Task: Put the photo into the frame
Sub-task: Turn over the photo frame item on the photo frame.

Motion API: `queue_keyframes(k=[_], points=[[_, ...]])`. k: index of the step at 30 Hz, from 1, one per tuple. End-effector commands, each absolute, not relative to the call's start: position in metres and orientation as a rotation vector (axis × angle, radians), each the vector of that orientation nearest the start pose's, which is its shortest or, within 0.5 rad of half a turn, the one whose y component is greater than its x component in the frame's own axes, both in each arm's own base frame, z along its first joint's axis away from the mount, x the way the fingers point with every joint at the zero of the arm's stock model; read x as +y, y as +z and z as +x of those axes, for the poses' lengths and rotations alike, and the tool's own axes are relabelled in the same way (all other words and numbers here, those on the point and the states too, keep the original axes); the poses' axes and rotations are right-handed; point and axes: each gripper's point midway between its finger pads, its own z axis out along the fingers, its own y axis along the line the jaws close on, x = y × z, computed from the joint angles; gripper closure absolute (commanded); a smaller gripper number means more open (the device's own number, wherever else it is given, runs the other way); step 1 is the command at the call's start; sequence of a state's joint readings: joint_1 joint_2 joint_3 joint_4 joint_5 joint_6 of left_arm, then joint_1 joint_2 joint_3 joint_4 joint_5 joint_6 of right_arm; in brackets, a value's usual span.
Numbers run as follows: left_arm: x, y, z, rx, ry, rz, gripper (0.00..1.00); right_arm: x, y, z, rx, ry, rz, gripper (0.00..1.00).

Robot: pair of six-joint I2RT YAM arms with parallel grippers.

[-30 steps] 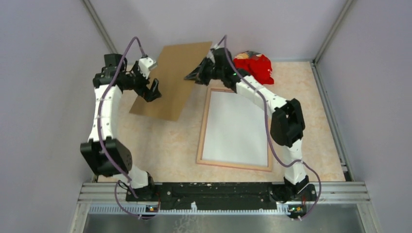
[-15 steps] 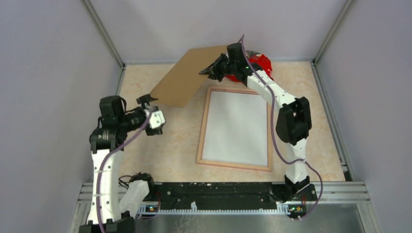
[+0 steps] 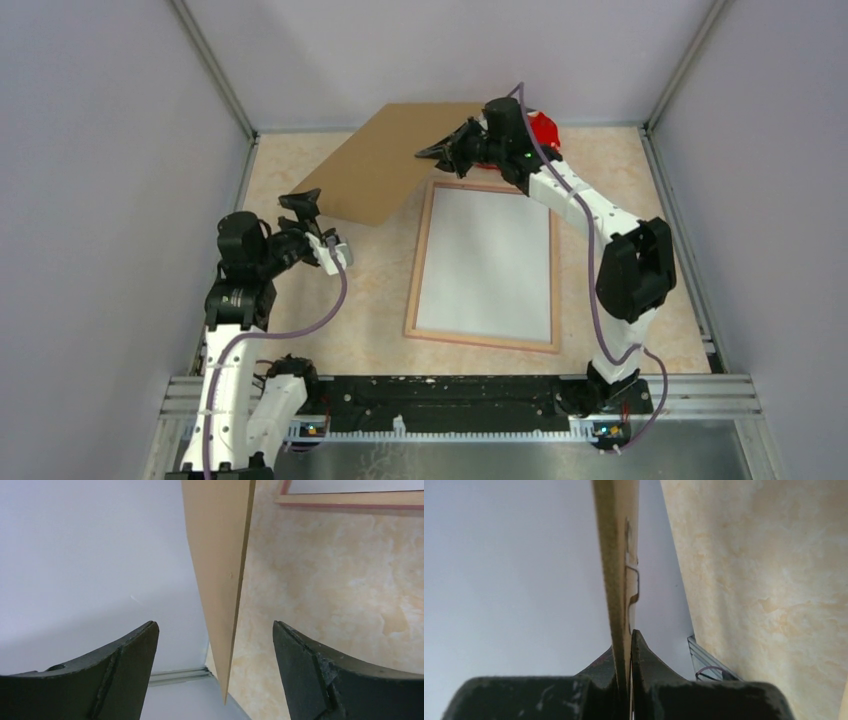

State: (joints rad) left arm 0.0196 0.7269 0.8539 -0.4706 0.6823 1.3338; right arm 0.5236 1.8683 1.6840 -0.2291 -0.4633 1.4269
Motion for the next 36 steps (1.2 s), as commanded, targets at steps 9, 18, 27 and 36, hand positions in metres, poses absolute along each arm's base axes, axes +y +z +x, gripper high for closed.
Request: queue_keyframes(k=[9, 18, 27, 36], points=[[-0.089, 0.331, 0.288, 1.012, 0.266, 1.369, 0.56, 0.364, 0.389, 0.350, 2.018, 1.949, 0.471, 1.00], [-0.086, 0.353, 0.296, 0.980, 0.304, 1.307, 1.00, 0.371, 0.400, 0.325, 2.036, 2.009, 0.251, 0.78], [-0.091, 0.388, 0.292, 0.888, 0.328, 1.260, 1.00, 0.319, 0.414, 0.290, 2.027, 1.353, -0.613, 0.01], [-0.120, 0.394, 0.268, 0.920, 0.030, 1.352, 1.00, 0.245, 0.420, 0.284, 1.603, 0.568, -0.989, 0.01]])
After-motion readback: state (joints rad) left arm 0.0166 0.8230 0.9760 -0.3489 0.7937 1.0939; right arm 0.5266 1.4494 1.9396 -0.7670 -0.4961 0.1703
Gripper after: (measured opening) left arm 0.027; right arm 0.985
